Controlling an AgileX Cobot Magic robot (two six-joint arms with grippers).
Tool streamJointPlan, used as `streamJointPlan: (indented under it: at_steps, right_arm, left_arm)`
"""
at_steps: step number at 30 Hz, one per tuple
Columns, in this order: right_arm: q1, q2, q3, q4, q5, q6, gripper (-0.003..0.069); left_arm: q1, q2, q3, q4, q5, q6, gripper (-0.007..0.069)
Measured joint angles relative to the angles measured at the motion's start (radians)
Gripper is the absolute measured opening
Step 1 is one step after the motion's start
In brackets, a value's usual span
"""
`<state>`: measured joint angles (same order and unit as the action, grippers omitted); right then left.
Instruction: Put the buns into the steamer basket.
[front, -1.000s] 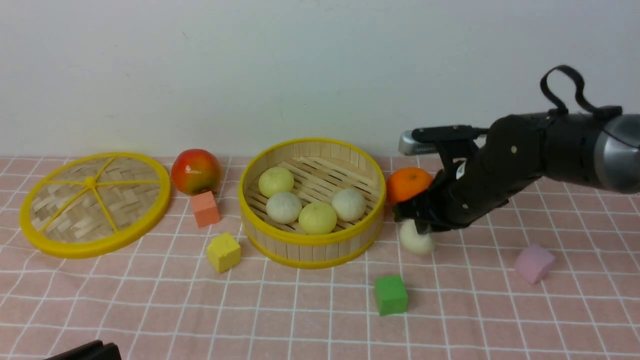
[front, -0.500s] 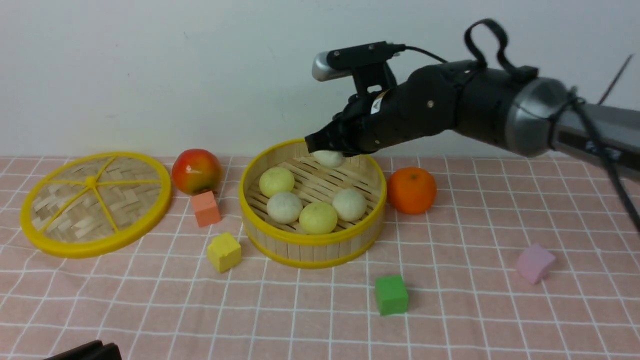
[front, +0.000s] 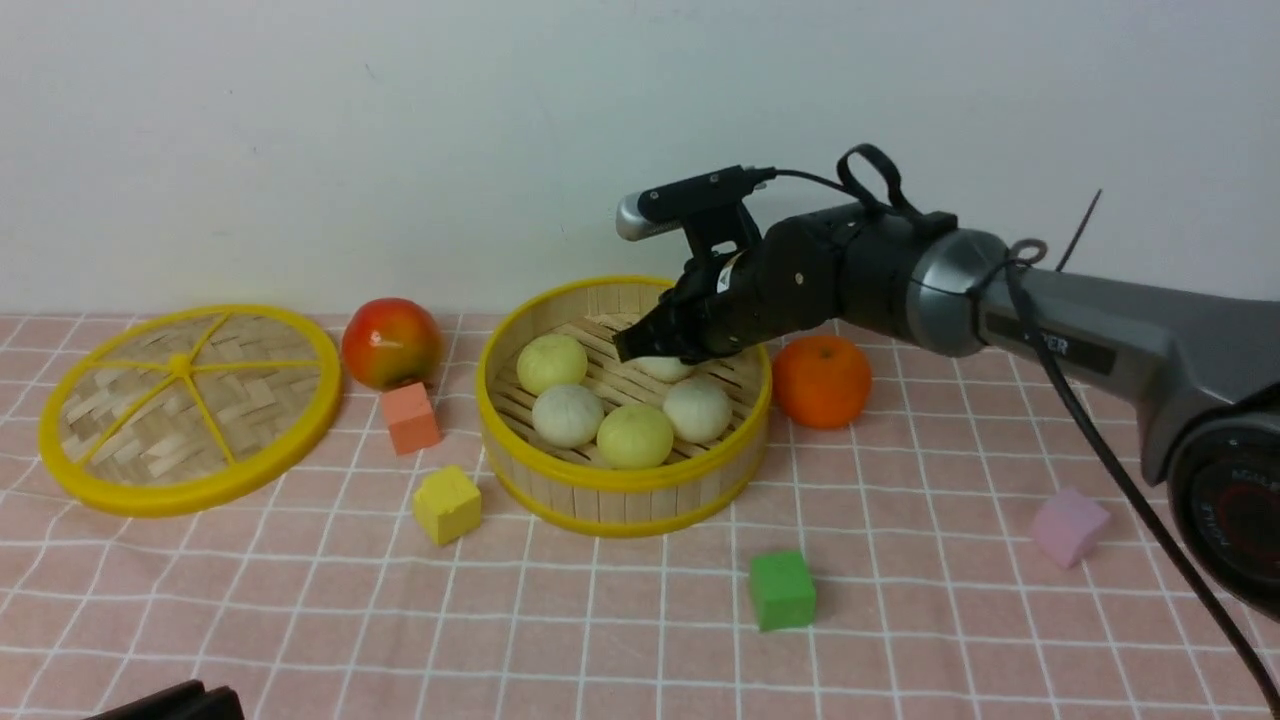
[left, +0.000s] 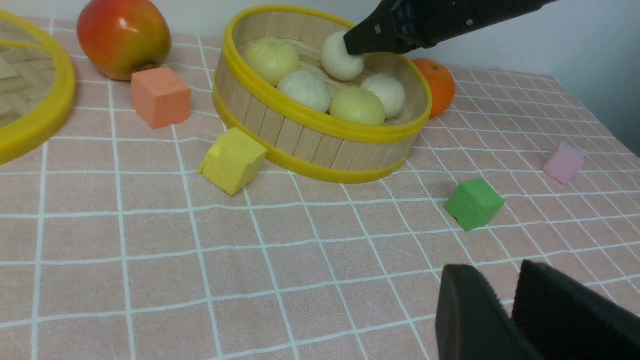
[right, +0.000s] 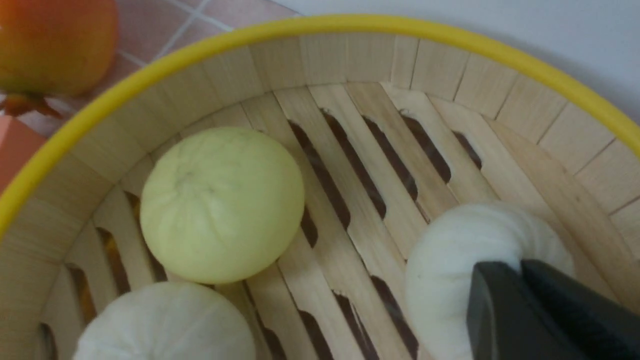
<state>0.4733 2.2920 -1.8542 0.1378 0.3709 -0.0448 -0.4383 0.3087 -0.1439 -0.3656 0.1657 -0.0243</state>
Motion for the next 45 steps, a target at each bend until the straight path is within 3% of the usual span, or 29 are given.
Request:
streamJointPlan:
  at_steps: [7,8,9,14,18,20,26,28,40,45]
  right_arm:
    - [0.000,-0.012,-0.006,-0.019,0.038,0.000,0.0328]
    - [0.000,-0.012,-0.006,-0.019,0.038,0.000,0.0328]
    - [0.000,-0.051,-0.006,-0.024,0.101,-0.001,0.0400]
    - [0.000,-0.234,-0.006,-0.064,0.306,-0.001,0.0468]
    - [0.000,-0.413,-0.006,-0.102,0.543,0.000,0.0428]
    - [0.000,-0.530,0.011,-0.138,0.679,0.021,0.0326]
    - [0.000,-0.719,0.140,-0.168,0.868,0.150,0.0046]
    - [0.000,-0.758,0.166,-0.168,0.881,0.178,-0.0006]
    - [0.000,-0.854,0.185,-0.177,0.887,0.216,-0.0013]
    - [0.000,-0.908,0.300,-0.213,0.854,0.136,-0.0013]
  left_arm:
    - [0.000,0.000,0.000,0.000,0.000,0.000,0.0162]
    - [0.000,0.000,0.000,0.000,0.000,0.000,0.0162]
    - [0.000,0.000,0.000,0.000,0.000,0.000,0.0162]
    - [0.000,0.000,0.000,0.000,0.000,0.000,0.0162]
    - [0.000,0.000,0.000,0.000,0.000,0.000,0.0162]
    - [0.000,0.000,0.000,0.000,0.000,0.000,0.0162]
    - [0.000,0.000,0.000,0.000,0.000,0.000,0.0162]
    - [0.000,0.000,0.000,0.000,0.000,0.000,0.0162]
    - [0.000,0.000,0.000,0.000,0.000,0.000,0.0162]
    - [0.000,0.000,0.000,0.000,0.000,0.000,0.0162]
